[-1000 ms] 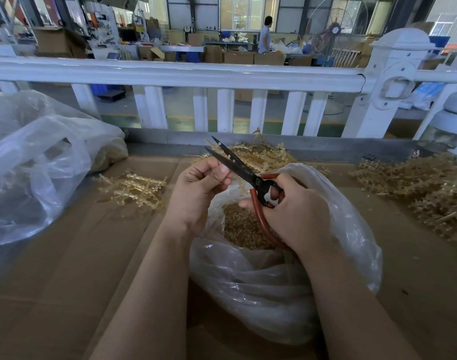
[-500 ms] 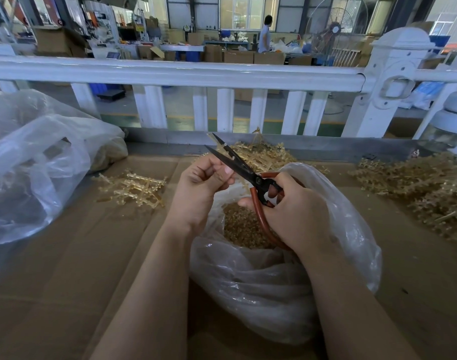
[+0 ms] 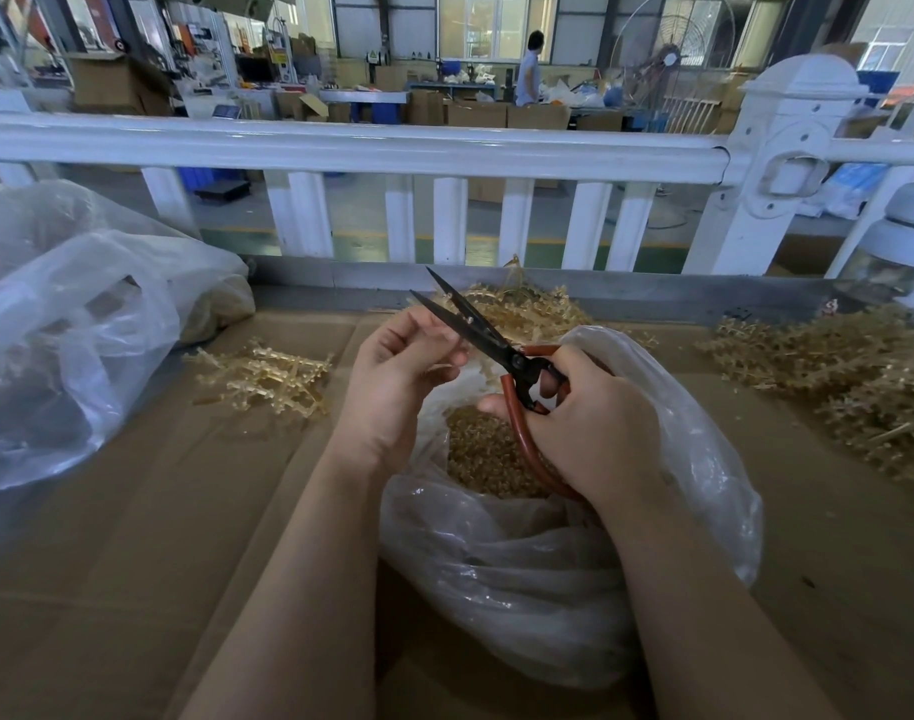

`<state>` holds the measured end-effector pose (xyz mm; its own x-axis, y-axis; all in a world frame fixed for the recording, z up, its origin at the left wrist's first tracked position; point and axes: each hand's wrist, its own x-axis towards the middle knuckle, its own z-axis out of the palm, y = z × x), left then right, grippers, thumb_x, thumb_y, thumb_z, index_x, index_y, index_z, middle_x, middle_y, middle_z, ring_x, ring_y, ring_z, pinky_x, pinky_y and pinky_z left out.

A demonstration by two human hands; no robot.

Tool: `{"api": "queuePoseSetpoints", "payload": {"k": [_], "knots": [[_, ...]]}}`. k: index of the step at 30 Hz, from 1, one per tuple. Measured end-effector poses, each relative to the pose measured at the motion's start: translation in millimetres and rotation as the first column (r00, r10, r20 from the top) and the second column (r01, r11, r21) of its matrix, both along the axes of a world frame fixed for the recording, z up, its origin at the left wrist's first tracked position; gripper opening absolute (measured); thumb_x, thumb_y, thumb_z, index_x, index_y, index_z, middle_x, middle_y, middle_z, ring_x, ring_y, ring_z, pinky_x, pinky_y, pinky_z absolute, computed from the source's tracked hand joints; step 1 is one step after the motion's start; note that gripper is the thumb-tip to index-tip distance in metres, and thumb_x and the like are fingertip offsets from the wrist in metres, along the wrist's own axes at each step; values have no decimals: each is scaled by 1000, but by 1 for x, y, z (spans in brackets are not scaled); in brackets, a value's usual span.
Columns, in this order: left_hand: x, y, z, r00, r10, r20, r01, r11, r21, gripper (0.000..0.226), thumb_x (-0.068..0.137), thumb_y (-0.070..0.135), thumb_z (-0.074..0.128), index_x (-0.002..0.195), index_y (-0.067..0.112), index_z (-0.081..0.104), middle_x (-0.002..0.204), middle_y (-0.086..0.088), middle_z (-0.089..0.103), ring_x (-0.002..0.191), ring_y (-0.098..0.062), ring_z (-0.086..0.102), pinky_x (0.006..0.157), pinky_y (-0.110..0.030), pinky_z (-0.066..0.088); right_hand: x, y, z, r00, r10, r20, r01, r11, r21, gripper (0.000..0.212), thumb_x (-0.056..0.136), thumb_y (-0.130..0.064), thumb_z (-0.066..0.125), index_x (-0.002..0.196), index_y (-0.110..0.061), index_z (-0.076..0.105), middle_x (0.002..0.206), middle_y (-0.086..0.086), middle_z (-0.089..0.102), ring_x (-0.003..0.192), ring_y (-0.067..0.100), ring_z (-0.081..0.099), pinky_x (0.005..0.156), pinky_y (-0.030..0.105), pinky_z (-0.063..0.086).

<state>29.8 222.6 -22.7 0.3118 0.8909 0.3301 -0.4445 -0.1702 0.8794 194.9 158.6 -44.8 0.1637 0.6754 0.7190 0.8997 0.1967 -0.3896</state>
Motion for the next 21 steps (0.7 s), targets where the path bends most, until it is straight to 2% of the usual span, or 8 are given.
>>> {"api": "queuePoseSetpoints", "payload": {"k": [2, 6, 11, 16, 19, 21], "knots": [[-1, 1, 1, 998, 33, 53, -31, 999, -35, 5, 91, 6, 56, 91, 2, 60, 78, -9, 62, 69, -15, 55, 70, -27, 45, 0, 0, 0, 1000, -4, 14, 4, 1000, -7, 58, 70, -87, 48, 78, -30, 45, 63, -22, 43, 56, 2, 46, 52, 23, 46], [-1, 1, 0, 995, 101, 22, -100, 995, -8, 19, 98, 1, 50, 84, 4, 64, 76, -9, 64, 67, -14, 54, 71, -27, 46, 1, 0, 0, 999, -4, 38, 4, 1000, -1, 61, 72, -86, 48, 75, -26, 48, 63, -18, 49, 55, 5, 49, 52, 27, 50], [-3, 3, -1, 992, 123, 21, -123, 992, 14, 14, 96, 3, 55, 86, 5, 64, 75, -5, 66, 67, -13, 56, 72, -26, 48, 1, 0, 0, 1000, 7, 15, -6, 999, -43, 71, 70, -88, 45, 79, -19, 61, 67, -15, 59, 59, 6, 58, 56, 28, 54], [-1, 3, -3, 977, 203, -63, -196, 975, 104, 11, 96, 1, 56, 90, 4, 65, 73, -1, 67, 68, -12, 59, 71, -24, 50, 1, 0, 0, 1000, 9, 11, -9, 999, -38, 67, 71, -87, 47, 77, -21, 57, 66, -17, 55, 59, 7, 56, 56, 32, 54], [1, 2, -3, 966, 232, -112, -211, 962, 175, 14, 95, -5, 55, 89, 3, 65, 75, -3, 67, 70, -12, 59, 71, -22, 50, 1, -1, 1, 1000, -18, 7, 18, 999, -47, 68, 70, -88, 45, 82, -23, 60, 68, -19, 56, 60, 5, 56, 54, 28, 52], [3, 1, -3, 968, 220, -122, -193, 960, 203, 12, 94, -7, 55, 90, -1, 64, 81, -12, 66, 75, -20, 57, 72, -24, 50, 1, -1, 1, 1000, -27, 5, 27, 999, -41, 66, 70, -88, 45, 81, -24, 58, 67, -21, 53, 59, 3, 53, 52, 22, 47]]}}
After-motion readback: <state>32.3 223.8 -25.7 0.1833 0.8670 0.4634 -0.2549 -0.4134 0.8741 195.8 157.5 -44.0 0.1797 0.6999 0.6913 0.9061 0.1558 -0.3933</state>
